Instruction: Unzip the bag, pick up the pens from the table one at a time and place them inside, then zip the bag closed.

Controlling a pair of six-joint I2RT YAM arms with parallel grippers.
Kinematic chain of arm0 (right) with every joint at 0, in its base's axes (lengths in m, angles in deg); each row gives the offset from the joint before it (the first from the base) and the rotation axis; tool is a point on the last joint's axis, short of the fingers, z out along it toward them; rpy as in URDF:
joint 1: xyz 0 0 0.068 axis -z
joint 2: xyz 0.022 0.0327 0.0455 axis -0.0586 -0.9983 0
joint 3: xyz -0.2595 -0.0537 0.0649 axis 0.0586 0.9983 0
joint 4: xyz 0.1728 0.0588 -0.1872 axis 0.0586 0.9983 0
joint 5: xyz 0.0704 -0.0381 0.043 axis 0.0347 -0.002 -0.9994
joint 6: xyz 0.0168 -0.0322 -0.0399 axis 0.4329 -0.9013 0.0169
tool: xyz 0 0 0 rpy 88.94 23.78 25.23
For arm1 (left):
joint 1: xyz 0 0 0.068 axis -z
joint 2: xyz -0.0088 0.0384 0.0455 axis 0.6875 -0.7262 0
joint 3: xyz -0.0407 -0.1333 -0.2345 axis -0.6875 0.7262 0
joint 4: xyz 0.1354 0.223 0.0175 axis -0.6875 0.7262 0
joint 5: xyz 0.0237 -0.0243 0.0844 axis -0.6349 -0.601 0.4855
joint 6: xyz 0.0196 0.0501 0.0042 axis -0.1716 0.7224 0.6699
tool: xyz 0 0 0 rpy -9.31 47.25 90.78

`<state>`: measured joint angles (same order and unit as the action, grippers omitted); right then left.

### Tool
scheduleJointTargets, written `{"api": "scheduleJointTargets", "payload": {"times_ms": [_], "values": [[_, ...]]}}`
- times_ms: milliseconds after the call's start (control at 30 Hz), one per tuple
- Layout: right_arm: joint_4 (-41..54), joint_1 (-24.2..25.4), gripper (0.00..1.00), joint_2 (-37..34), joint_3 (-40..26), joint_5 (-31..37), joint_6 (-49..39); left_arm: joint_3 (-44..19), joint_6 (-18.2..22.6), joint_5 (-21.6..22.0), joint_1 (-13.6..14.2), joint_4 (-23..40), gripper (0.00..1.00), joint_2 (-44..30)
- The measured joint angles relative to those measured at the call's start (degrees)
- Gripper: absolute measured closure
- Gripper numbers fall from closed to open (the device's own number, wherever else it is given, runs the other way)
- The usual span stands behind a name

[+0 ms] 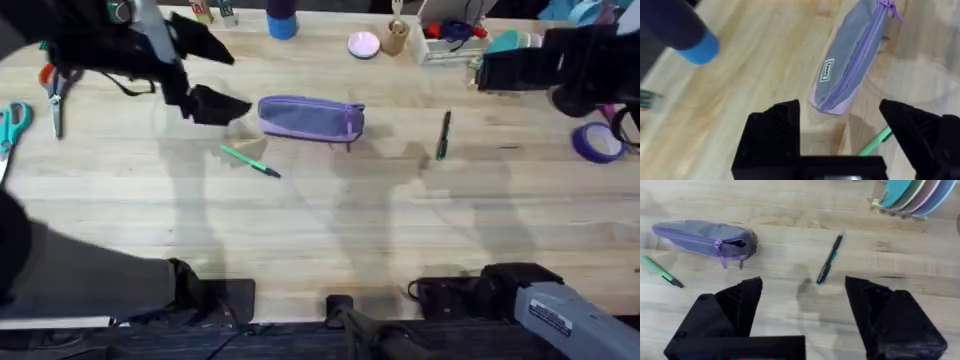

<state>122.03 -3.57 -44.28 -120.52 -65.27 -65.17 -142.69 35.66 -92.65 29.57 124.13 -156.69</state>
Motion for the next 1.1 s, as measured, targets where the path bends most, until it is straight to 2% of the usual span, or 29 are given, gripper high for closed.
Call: {"api": "scheduleJointTargets", "payload": {"times_ms": [367,733,967,1000,1067,1100], "values": [[-0.2,0.0,0.006,0.0,0.0,0.0,0.0,0.0,0.0,0.2,5.4,-5.8,0.007,-10.8],[-0.9,0.0,0.006,0.0,0.0,0.0,-0.2,0.0,0.0,0.2,7.8,-8.8,0.025,-12.7],[-0.9,0.0,0.006,0.0,0.0,0.0,-0.2,0.0,0.0,0.2,8.2,-9.1,0.216,-12.8],[-0.9,0.0,0.006,0.0,0.0,0.0,-0.2,0.0,0.0,0.2,8.2,-9.1,0.291,-12.8],[-0.9,0.0,0.005,0.0,0.0,0.0,-0.2,0.0,0.0,0.2,8.2,-9.1,0.552,-12.7],[-0.9,0.0,0.005,0.0,0.0,0.0,-0.2,0.0,0.0,0.1,8.2,-8.9,0.716,-12.8]]}}
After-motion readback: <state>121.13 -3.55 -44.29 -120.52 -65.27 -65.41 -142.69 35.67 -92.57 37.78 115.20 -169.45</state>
